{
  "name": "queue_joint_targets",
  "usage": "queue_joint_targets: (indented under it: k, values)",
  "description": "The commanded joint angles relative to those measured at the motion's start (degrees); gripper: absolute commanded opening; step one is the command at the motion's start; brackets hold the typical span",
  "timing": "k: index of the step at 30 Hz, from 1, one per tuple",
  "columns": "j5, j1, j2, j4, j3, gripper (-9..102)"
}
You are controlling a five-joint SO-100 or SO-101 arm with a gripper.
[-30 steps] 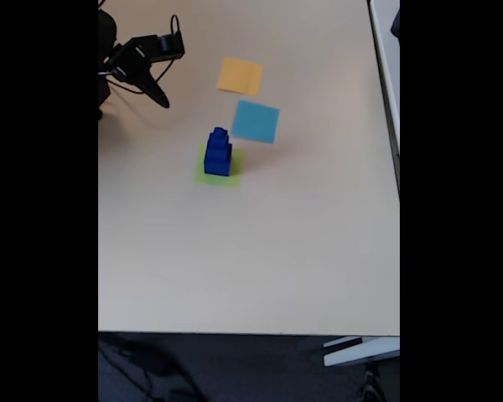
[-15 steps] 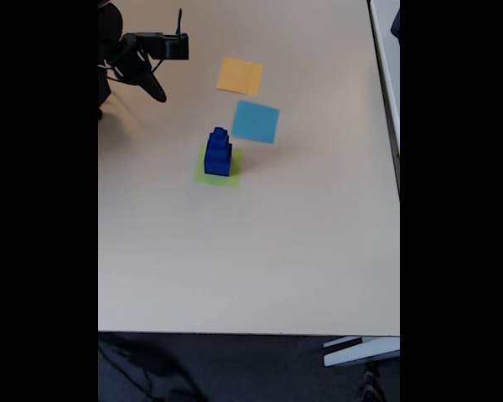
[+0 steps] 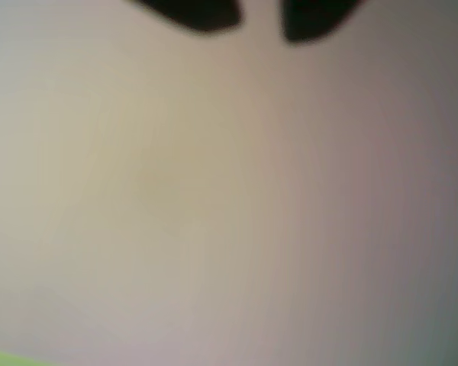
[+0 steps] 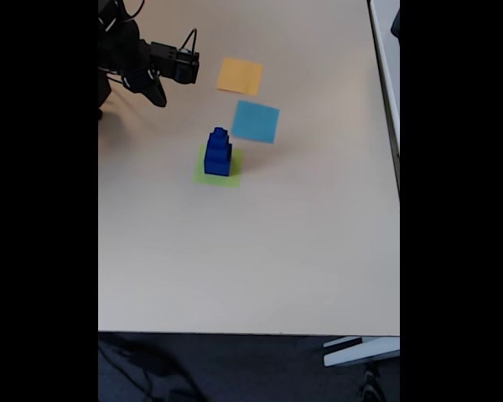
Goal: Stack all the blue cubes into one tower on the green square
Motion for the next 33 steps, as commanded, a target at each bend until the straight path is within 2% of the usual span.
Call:
queue_joint_targets:
  k: [1, 11, 17, 33]
  values:
    - [1.41, -0.53, 0.79, -3.08, -2.81, 0]
    - [7.91, -4.39, 3.43, -9.58, -1.93, 0]
    - [11.78, -5.27, 10.02, -15.03, 5.98, 0]
    - [22.59, -6.24, 8.44, -24.43, 7.82, 0]
